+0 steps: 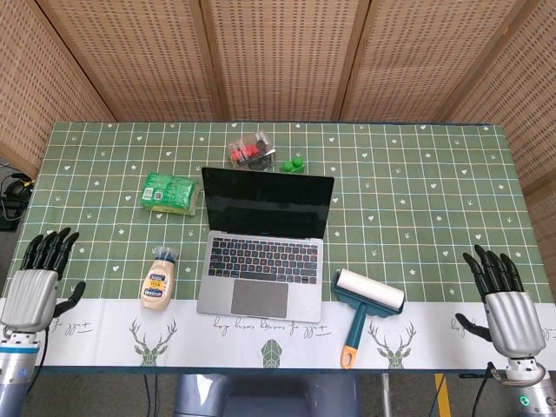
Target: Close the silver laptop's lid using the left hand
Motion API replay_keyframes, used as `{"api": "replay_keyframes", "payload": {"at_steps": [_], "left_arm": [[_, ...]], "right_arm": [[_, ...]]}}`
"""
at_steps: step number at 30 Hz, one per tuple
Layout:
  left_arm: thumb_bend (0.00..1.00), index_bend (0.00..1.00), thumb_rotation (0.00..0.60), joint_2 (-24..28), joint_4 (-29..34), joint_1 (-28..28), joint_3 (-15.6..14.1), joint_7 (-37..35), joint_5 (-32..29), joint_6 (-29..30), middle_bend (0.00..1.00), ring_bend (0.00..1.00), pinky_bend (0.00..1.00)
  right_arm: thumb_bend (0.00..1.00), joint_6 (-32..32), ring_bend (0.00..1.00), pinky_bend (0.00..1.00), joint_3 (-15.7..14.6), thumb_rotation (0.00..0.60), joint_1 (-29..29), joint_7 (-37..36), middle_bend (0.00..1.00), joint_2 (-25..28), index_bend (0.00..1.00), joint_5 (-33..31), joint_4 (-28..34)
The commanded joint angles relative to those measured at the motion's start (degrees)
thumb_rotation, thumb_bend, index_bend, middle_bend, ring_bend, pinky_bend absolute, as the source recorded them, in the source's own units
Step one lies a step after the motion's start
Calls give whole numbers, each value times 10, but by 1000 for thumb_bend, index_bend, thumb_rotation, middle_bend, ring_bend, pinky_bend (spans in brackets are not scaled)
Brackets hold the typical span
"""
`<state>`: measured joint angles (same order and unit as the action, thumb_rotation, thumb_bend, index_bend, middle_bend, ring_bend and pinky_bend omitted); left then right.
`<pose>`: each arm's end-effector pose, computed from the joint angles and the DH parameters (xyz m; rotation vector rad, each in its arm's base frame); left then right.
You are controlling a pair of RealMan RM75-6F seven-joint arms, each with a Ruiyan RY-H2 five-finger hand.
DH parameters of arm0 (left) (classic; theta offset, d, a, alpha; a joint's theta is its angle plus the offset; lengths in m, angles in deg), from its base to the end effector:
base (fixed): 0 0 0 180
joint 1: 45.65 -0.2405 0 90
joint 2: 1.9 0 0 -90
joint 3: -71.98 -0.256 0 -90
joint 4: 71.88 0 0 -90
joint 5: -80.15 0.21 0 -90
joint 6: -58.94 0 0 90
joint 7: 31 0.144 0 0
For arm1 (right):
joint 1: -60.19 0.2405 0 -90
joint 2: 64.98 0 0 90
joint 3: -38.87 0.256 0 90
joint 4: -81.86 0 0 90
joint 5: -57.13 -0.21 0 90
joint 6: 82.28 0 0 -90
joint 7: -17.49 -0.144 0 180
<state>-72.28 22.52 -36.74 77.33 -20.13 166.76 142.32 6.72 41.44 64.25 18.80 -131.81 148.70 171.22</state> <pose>-0.2750 0.2084 0.1235 -1.4497 -0.8121 -0.9446 -0.3033 -0.1752 0.1513 1.4303 -0.8045 0.9656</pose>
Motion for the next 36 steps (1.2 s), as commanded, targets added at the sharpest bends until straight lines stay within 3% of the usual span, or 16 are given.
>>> {"api": "replay_keyframes", "payload": {"at_steps": [1, 7, 11, 18, 26, 31, 36], "left_arm": [[630, 0, 600, 16, 36, 51, 36, 25, -11, -51, 0, 0, 0], [896, 0, 600, 32, 63, 142, 88, 30, -55, -165, 0, 0, 0], [983, 0, 600, 35, 56, 209, 119, 36, -102, -253, 0, 0, 0], [1000, 0, 600, 10, -4, 324, 161, 54, -187, -378, 0, 0, 6], [1000, 1, 600, -26, -100, 450, 189, 44, -273, -514, 0, 0, 7], [1000, 3, 600, -43, -157, 515, 195, 29, -313, -579, 0, 0, 10], [1000, 27, 600, -70, -219, 574, 176, 20, -351, -614, 0, 0, 39]], "right_arm": [[43, -5, 0, 0, 5, 600, 1, -5, 0, 1, 0, -10, -3], [44, -10, 0, 0, 12, 600, 3, -20, 0, 5, 0, -25, -7], [44, -13, 0, 0, 17, 600, 4, -32, 0, 8, 0, -33, -10], [44, -24, 0, 0, 23, 600, 7, -51, 0, 11, 0, -48, -18], [44, -40, 0, 0, 29, 600, 12, -66, 0, 12, 0, -65, -29], [44, -44, 0, 0, 33, 600, 13, -74, 0, 13, 0, -73, -34], [44, -43, 0, 0, 35, 600, 11, -84, 0, 16, 0, -77, -35]]}}
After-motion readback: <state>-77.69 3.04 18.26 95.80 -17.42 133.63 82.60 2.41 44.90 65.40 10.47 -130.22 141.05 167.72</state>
